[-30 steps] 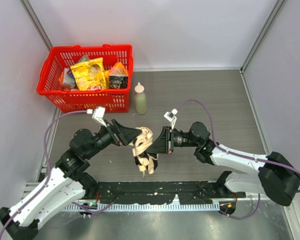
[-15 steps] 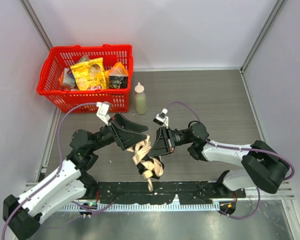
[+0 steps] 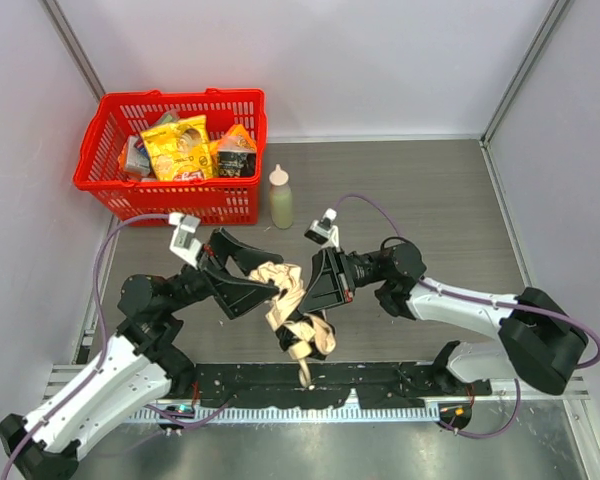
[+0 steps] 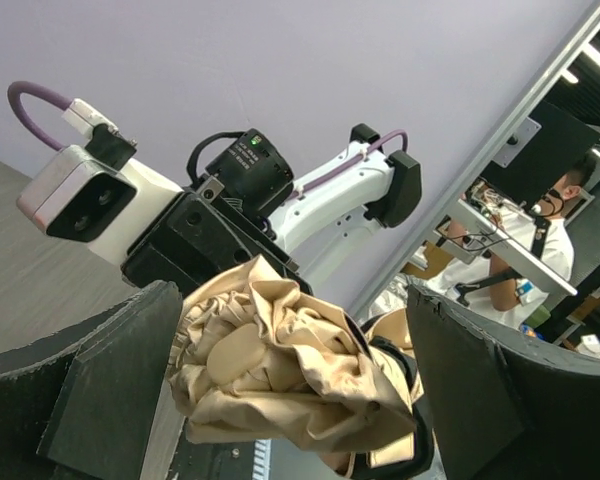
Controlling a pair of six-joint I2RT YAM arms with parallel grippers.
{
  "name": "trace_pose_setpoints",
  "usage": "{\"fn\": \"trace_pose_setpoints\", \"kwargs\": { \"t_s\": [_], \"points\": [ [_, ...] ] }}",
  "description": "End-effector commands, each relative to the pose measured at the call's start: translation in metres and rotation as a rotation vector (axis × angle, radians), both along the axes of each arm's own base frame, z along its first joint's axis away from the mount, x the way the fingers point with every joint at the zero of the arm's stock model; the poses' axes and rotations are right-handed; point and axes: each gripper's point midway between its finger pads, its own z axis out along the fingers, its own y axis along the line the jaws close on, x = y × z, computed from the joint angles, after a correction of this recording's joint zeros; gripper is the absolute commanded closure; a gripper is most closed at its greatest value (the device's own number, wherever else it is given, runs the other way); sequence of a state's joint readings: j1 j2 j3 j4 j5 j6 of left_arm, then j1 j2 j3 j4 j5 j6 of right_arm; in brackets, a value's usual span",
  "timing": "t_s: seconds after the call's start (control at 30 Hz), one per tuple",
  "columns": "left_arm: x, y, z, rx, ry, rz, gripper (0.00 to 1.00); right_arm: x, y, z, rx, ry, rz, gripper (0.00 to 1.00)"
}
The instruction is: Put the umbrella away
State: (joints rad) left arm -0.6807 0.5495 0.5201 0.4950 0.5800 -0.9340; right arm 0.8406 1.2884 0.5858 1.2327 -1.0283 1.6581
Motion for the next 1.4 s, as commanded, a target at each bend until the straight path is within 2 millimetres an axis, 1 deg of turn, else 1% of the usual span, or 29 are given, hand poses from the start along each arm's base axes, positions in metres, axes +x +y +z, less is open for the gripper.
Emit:
{"fn": "trace_pose_setpoints", "kwargs": {
  "t_s": [0.0,0.07,0.2,0.23,0.27,0.3,0.33,0.37,0.4,0.43,0.47,0.5,0.53,0.57,0.6,0.7,0.8,0.87,0.93,0.97,1.0,1.03,1.07,1.1,1.13,1.17,1.2,1.23,1.37],
  "points": [
    [0.000,-0.016,-0.008,0.015,0.056,-0.106,0.05,-0.029,-0.033,0.073,0.416,-0.316,-0.023,0.99],
    [0.000,-0.019,0.000,-0.028,0.054,-0.135,0.18,-0.026,-0.030,0.072,0.415,-0.314,-0.028,0.99],
    [0.005,-0.024,0.005,-0.036,0.083,-0.147,0.58,-0.020,-0.023,0.065,0.393,-0.298,-0.039,0.98],
    [0.005,-0.024,0.005,-0.028,0.083,-0.150,0.70,-0.016,-0.019,0.059,0.363,-0.288,-0.044,0.94],
    [0.003,-0.023,0.006,-0.014,0.083,-0.145,0.89,-0.011,-0.014,0.053,0.342,-0.303,-0.065,0.92],
    [0.008,-0.024,0.000,0.029,0.116,-0.117,0.96,-0.003,-0.007,0.042,0.263,-0.257,-0.085,0.90],
    [0.011,-0.022,-0.005,0.072,0.107,-0.079,1.00,0.004,-0.002,0.031,0.245,-0.317,-0.132,0.88],
    [0.013,-0.019,-0.011,0.107,0.121,-0.045,1.00,0.015,0.006,0.014,0.109,-0.252,-0.167,0.85],
    [0.020,-0.015,-0.016,0.136,0.130,0.015,1.00,0.033,0.015,-0.014,-0.053,-0.272,-0.269,0.80],
    [0.023,-0.009,-0.021,0.170,0.151,0.064,1.00,0.049,0.018,-0.017,-0.081,-0.442,-0.356,0.76],
    [0.025,-0.003,-0.022,0.181,0.155,0.107,1.00,0.065,0.012,-0.048,-0.286,-0.398,-0.450,0.63],
    [0.028,-0.001,-0.028,0.203,0.177,0.132,1.00,0.072,0.010,-0.045,-0.299,-0.468,-0.489,0.57],
    [0.033,0.003,-0.032,0.215,0.203,0.174,1.00,0.081,0.003,-0.053,-0.371,-0.465,-0.544,0.44],
    [0.038,0.007,-0.040,0.243,0.246,0.213,1.00,0.089,-0.001,-0.051,-0.393,-0.494,-0.585,0.38],
    [0.045,0.011,-0.048,0.269,0.293,0.261,1.00,0.093,-0.007,-0.061,-0.461,-0.487,-0.613,0.32],
    [0.068,0.028,-0.077,0.372,0.458,0.429,1.00,0.102,-0.019,-0.063,-0.513,-0.554,-0.679,0.28],
    [0.083,0.041,-0.102,0.468,0.581,0.554,1.00,0.099,-0.021,-0.045,-0.452,-0.613,-0.697,0.25],
    [0.091,0.047,-0.110,0.497,0.627,0.614,1.00,0.092,-0.014,-0.034,-0.393,-0.643,-0.670,0.24],
    [0.095,0.047,-0.113,0.497,0.657,0.632,1.00,0.085,-0.001,-0.034,-0.372,-0.645,-0.625,0.24],
    [0.097,0.046,-0.113,0.492,0.663,0.638,1.00,0.086,0.007,-0.039,-0.381,-0.642,-0.607,0.24],
    [0.099,0.047,-0.112,0.487,0.673,0.650,1.00,0.077,0.015,-0.040,-0.372,-0.661,-0.582,0.24],
    [0.100,0.048,-0.112,0.483,0.677,0.656,1.00,0.081,0.022,-0.047,-0.401,-0.668,-0.595,0.24],
    [0.101,0.048,-0.113,0.483,0.682,0.661,1.00,0.074,0.030,-0.048,-0.398,-0.698,-0.578,0.24],
    [0.102,0.048,-0.113,0.481,0.688,0.664,1.00,0.081,0.036,-0.059,-0.440,-0.705,-0.595,0.24],
    [0.101,0.047,-0.115,0.483,0.694,0.662,1.00,0.076,0.043,-0.061,-0.441,-0.726,-0.581,0.24],
    [0.102,0.045,-0.116,0.483,0.701,0.655,1.00,0.081,0.048,-0.074,-0.484,-0.729,-0.585,0.24],
    [0.102,0.044,-0.117,0.487,0.704,0.651,1.00,0.080,0.055,-0.072,-0.465,-0.753,-0.593,0.24],
    [0.102,0.043,-0.120,0.495,0.712,0.649,1.00,0.088,0.059,-0.084,-0.511,-0.761,-0.620,0.24],
    [0.104,0.041,-0.123,0.499,0.736,0.650,1.00,0.092,0.078,-0.105,-0.559,-0.774,-0.609,0.24]
  ]
}}
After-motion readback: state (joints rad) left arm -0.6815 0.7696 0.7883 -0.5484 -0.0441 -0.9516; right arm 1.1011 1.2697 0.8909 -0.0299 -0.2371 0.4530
